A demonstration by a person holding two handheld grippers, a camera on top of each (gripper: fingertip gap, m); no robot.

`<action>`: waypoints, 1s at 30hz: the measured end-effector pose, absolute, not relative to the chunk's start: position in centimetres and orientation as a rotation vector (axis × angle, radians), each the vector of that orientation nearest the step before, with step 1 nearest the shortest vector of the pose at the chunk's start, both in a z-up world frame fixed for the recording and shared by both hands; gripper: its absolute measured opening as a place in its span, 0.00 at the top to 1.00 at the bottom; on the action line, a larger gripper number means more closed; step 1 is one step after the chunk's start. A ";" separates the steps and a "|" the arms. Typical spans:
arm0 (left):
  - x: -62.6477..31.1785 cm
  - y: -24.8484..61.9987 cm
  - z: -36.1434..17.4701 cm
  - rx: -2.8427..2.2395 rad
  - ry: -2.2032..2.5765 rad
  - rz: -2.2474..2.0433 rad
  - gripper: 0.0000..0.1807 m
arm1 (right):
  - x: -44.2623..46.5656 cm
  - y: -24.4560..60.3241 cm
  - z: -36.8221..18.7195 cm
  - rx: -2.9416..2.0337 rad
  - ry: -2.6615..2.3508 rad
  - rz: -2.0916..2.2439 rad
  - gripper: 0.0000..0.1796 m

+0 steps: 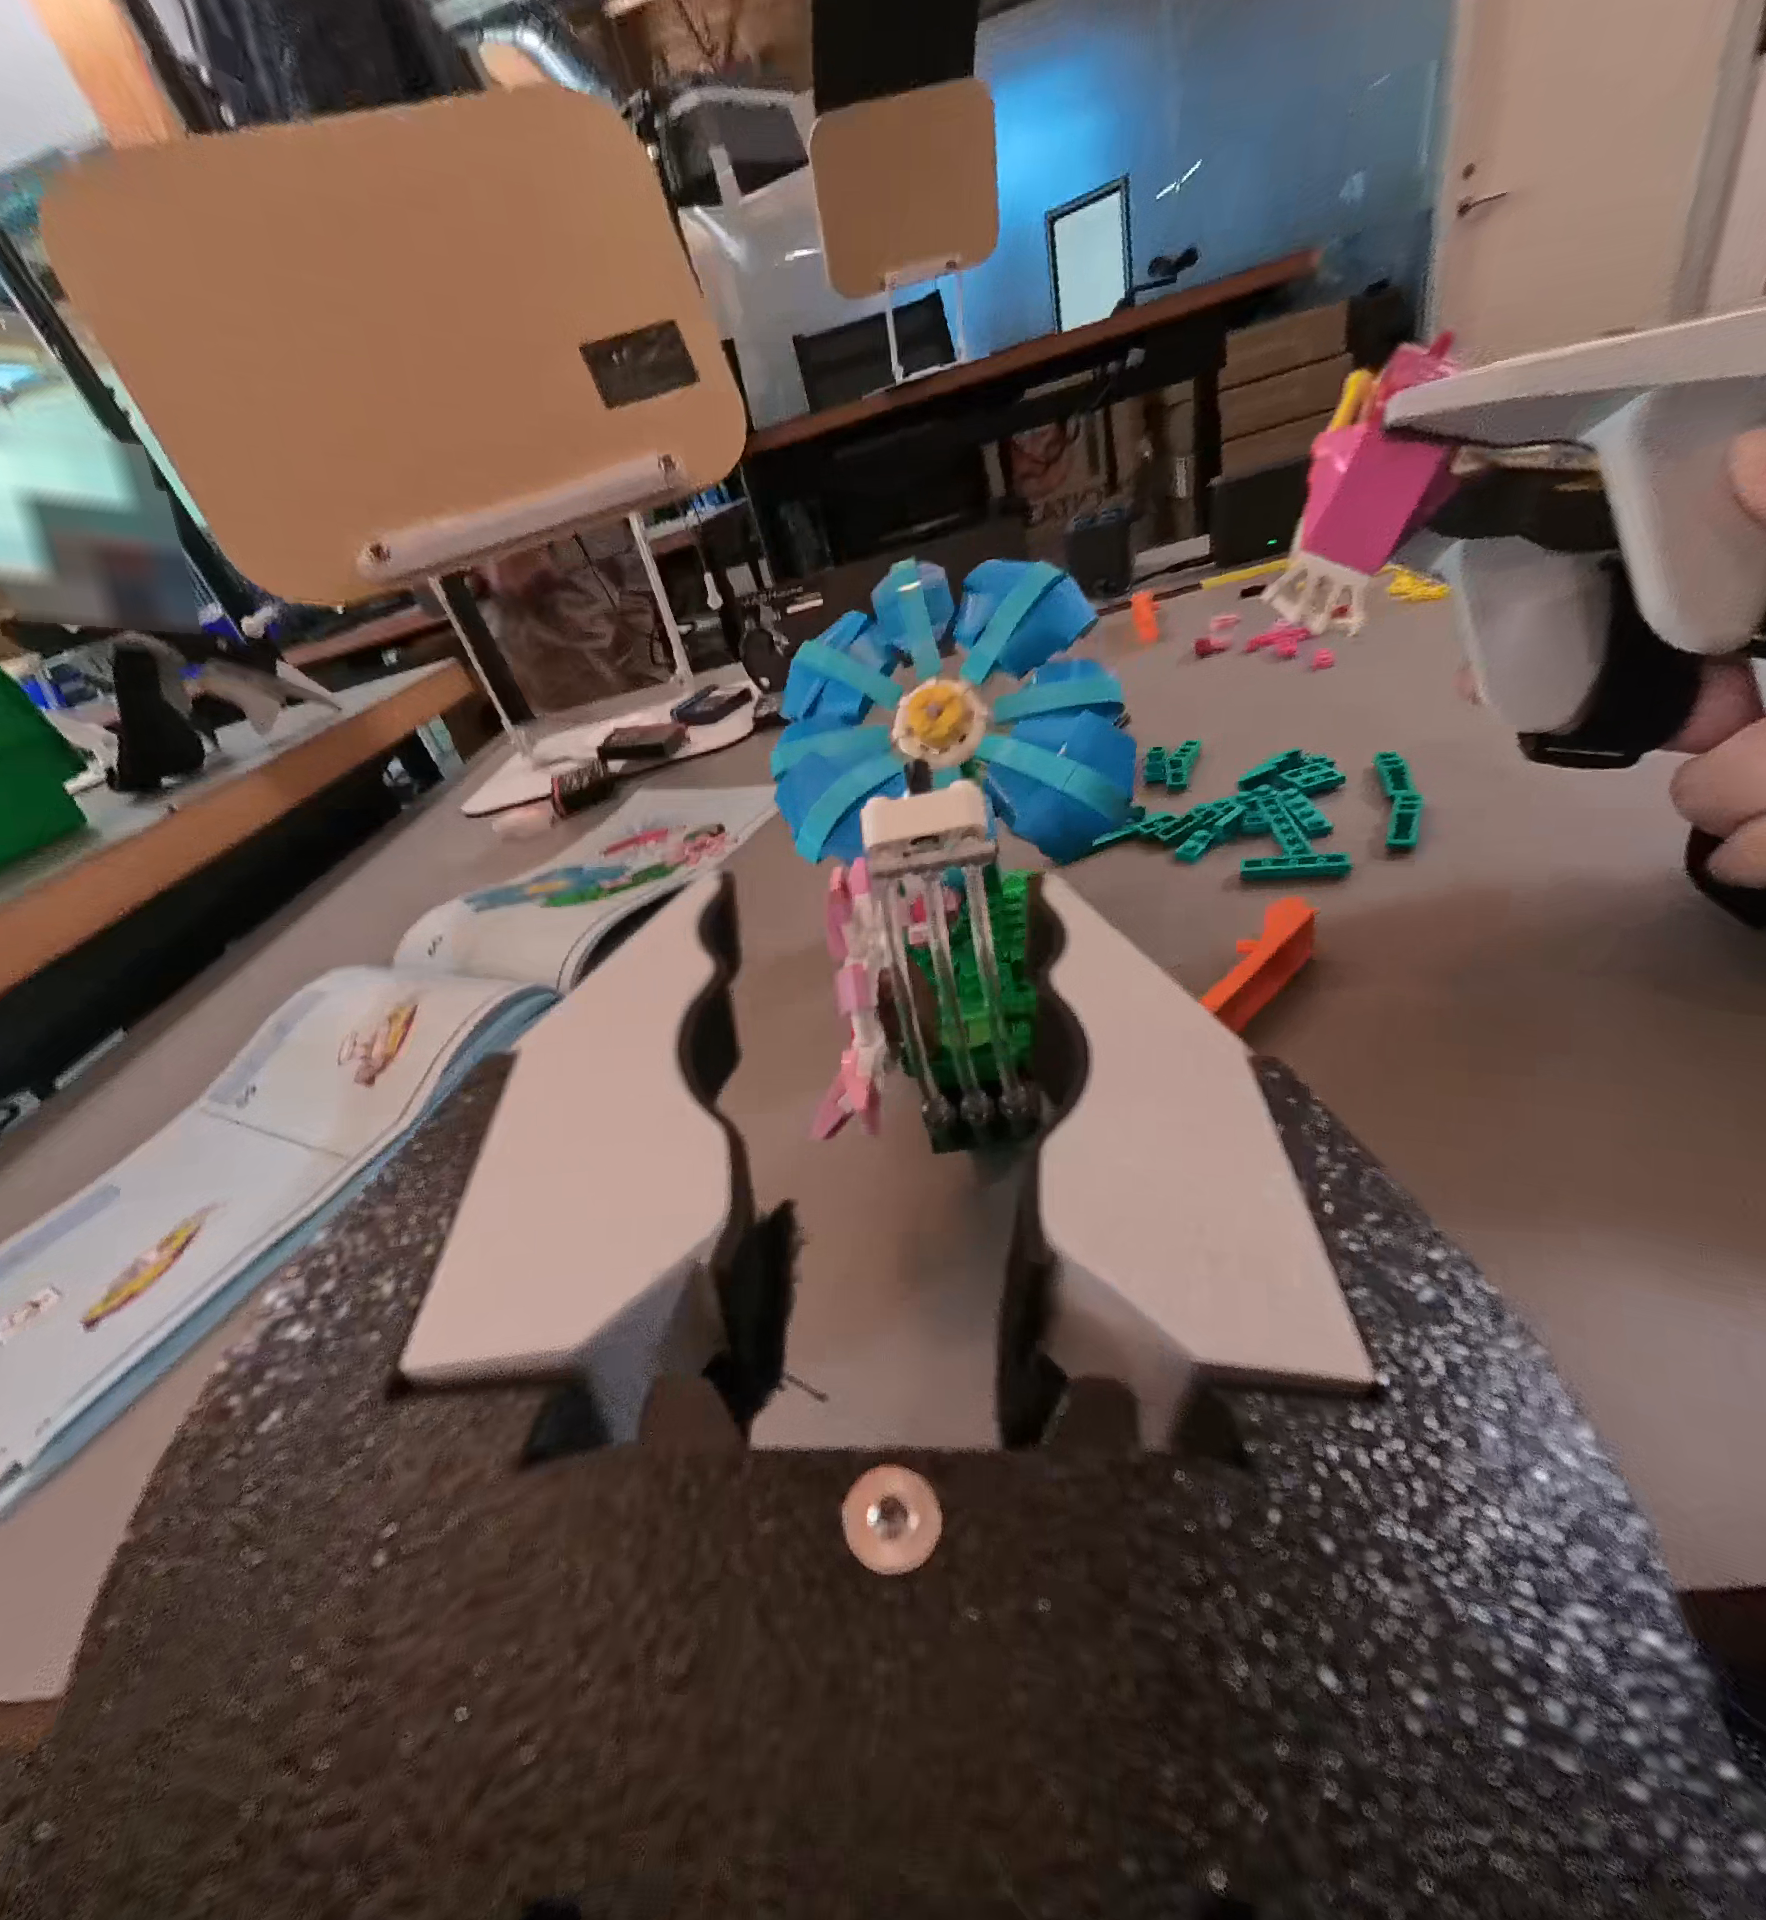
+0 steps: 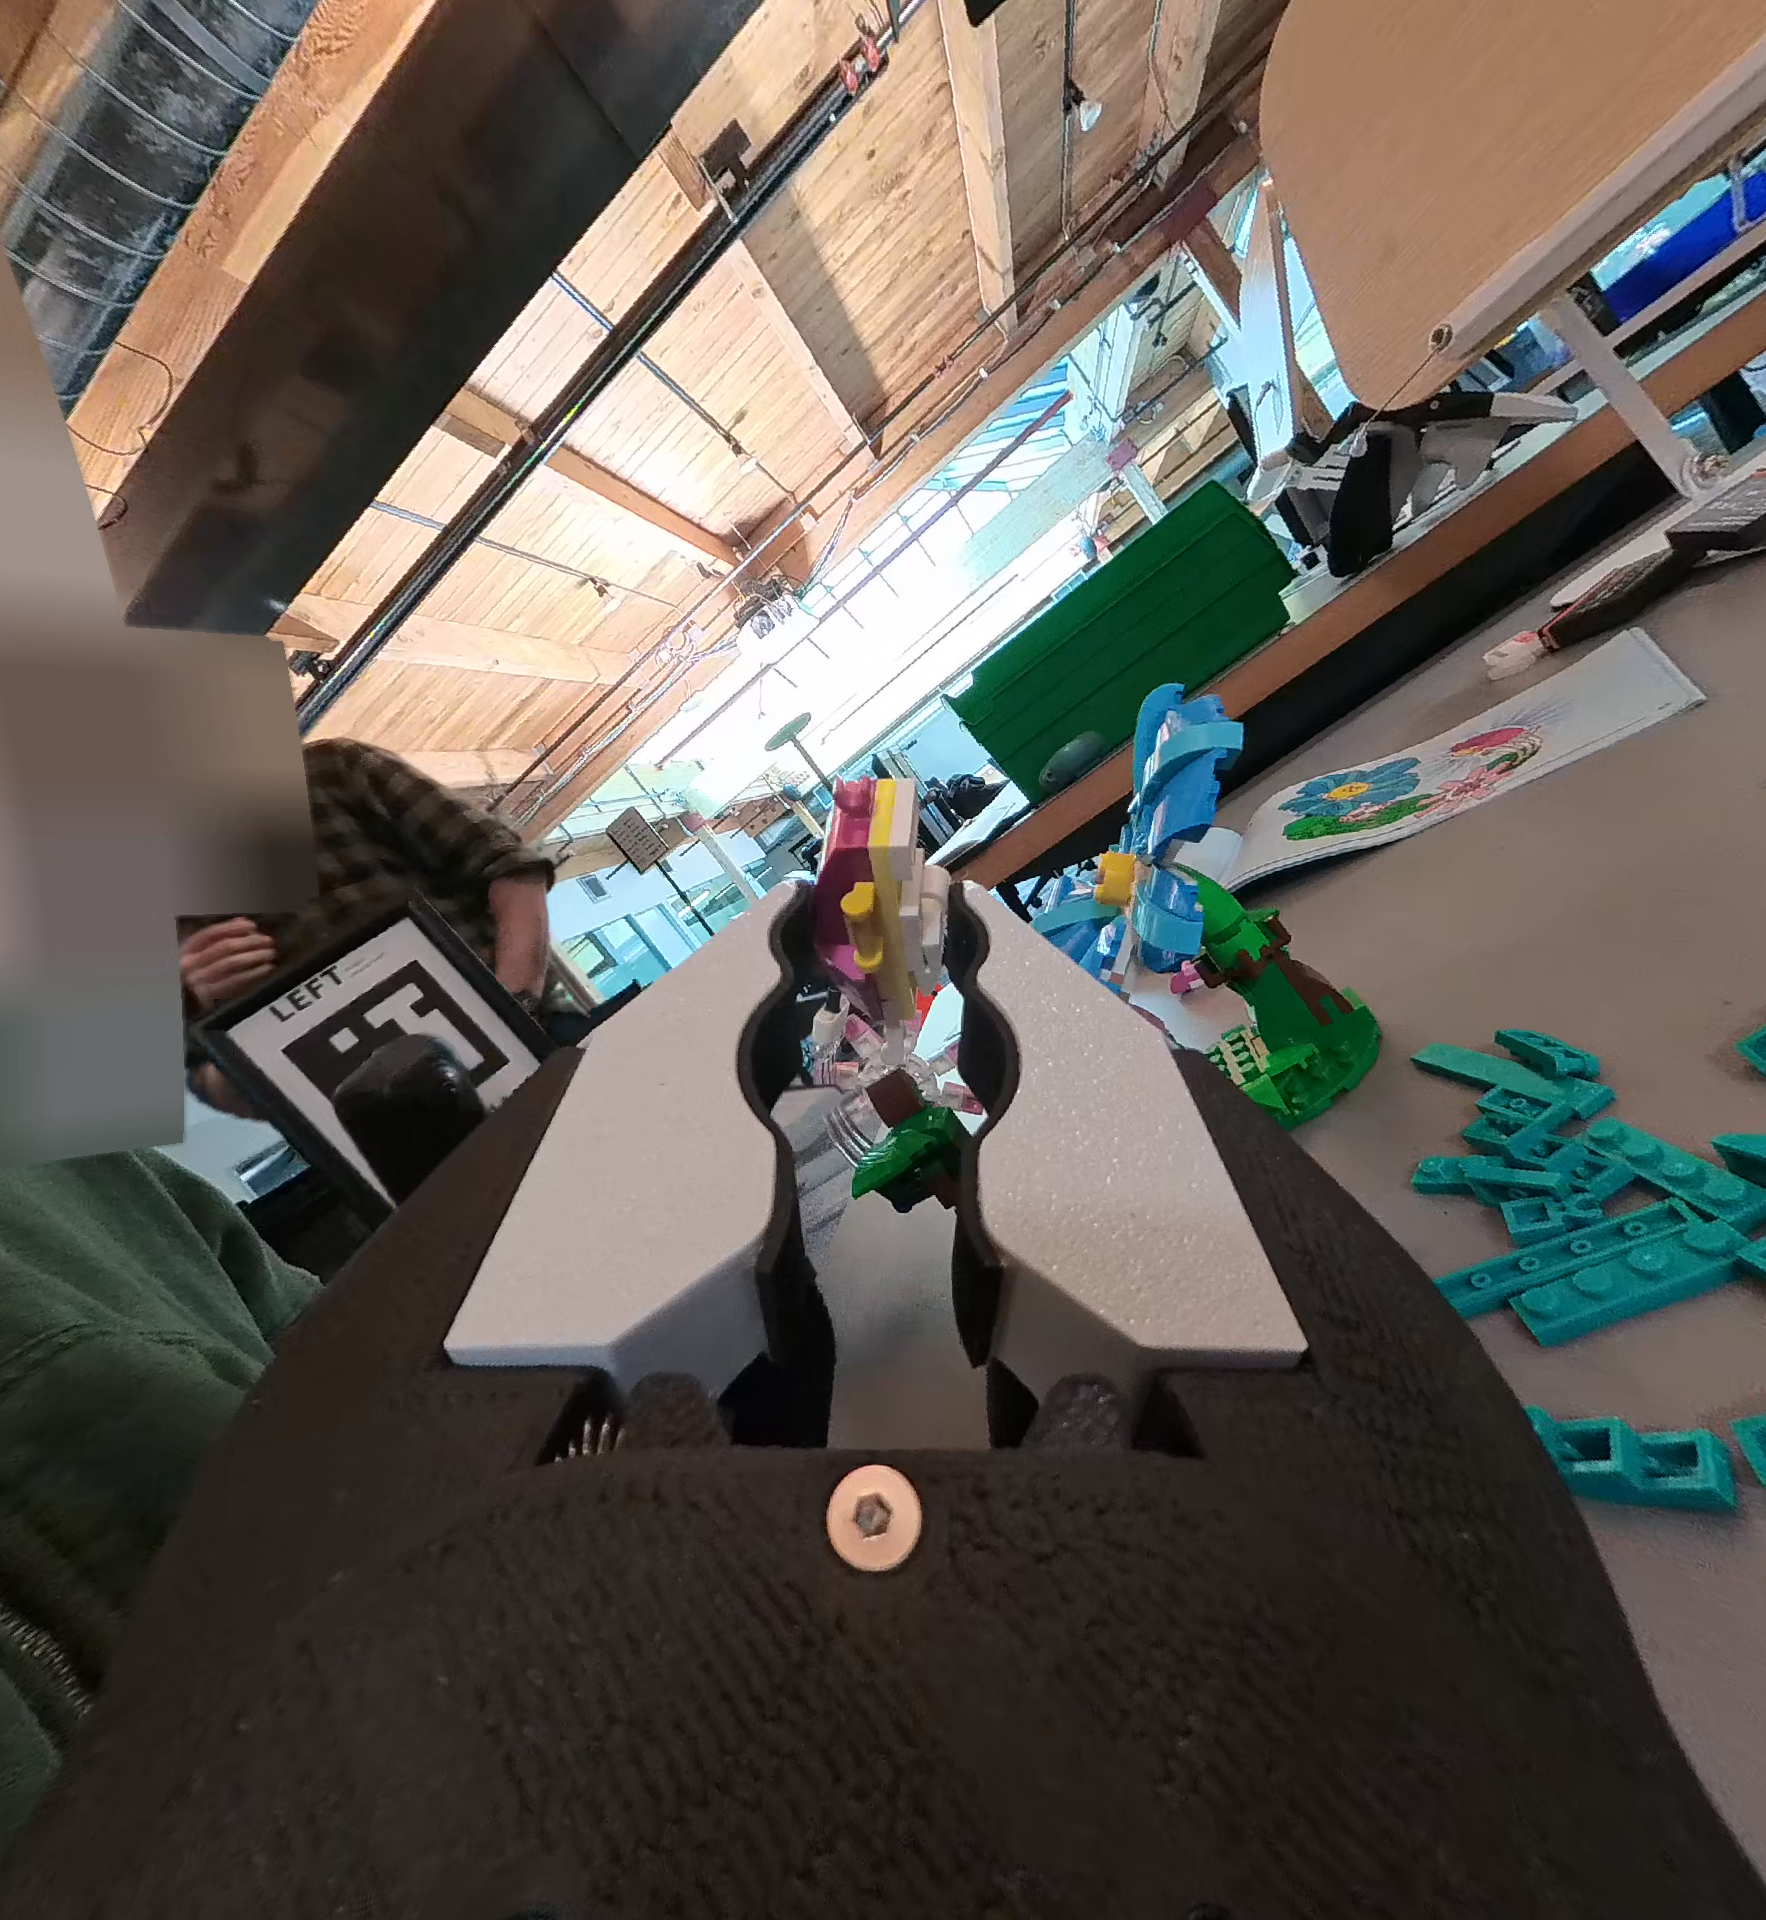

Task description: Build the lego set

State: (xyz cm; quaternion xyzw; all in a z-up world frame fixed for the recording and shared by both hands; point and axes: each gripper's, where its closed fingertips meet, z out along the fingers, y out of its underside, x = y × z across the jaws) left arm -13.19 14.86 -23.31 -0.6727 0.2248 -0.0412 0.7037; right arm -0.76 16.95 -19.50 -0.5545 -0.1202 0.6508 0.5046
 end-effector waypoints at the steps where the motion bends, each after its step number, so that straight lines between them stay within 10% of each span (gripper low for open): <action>1: -13.1 14.7 -23.3 -1.491 0.518 -0.076 0.75 | -0.8 16.9 -19.5 -1.339 -0.292 1.570 0.87; 30: -12.6 14.6 -24.1 -1.578 0.573 -0.030 0.89 | -2.4 17.5 -19.5 -1.414 -0.310 1.590 0.87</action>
